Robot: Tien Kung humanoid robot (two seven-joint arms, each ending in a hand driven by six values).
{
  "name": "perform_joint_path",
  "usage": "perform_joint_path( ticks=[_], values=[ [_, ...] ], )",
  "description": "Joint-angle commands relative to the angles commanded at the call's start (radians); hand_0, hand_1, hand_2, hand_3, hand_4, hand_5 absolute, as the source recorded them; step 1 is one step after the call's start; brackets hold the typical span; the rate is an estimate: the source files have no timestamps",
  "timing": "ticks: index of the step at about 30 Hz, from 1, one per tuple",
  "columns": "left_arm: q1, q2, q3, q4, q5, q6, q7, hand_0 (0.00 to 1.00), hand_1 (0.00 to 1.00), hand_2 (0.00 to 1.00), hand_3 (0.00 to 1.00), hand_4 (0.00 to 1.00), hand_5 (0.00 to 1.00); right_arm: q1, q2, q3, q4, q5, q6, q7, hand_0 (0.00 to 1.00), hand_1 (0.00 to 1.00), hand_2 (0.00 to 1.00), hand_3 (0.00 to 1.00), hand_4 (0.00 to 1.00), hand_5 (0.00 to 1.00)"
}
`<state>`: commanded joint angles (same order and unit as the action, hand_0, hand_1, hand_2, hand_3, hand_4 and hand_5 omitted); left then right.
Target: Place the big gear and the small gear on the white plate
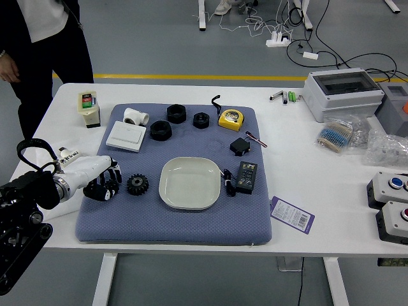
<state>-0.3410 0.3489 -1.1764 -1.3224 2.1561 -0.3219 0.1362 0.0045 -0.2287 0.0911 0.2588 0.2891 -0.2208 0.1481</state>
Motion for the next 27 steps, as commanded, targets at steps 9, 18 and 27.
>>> perform_joint_path(
  ticks=[9,18,27],
  values=[
    [0.002,0.011,-0.019,-0.041,0.009,-0.009,0.003,0.307,0.393,0.424,0.475,0.116,0.002,0.001,0.000,-0.002,0.000,0.002,0.000,0.000,0.609,0.622,0.720,0.533,0.732,0.700],
    [-0.008,-0.005,-0.015,-0.106,0.005,0.008,0.001,0.305,0.385,0.422,0.474,0.102,0.002,0.002,-0.001,-0.003,0.000,0.003,0.000,0.000,0.609,0.622,0.720,0.533,0.733,0.701],
    [-0.024,-0.082,0.053,-0.190,-0.001,0.069,-0.017,0.306,0.382,0.420,0.474,0.105,0.002,-0.002,0.000,-0.008,0.000,0.003,0.001,0.000,0.610,0.622,0.721,0.532,0.733,0.701]
  ],
)
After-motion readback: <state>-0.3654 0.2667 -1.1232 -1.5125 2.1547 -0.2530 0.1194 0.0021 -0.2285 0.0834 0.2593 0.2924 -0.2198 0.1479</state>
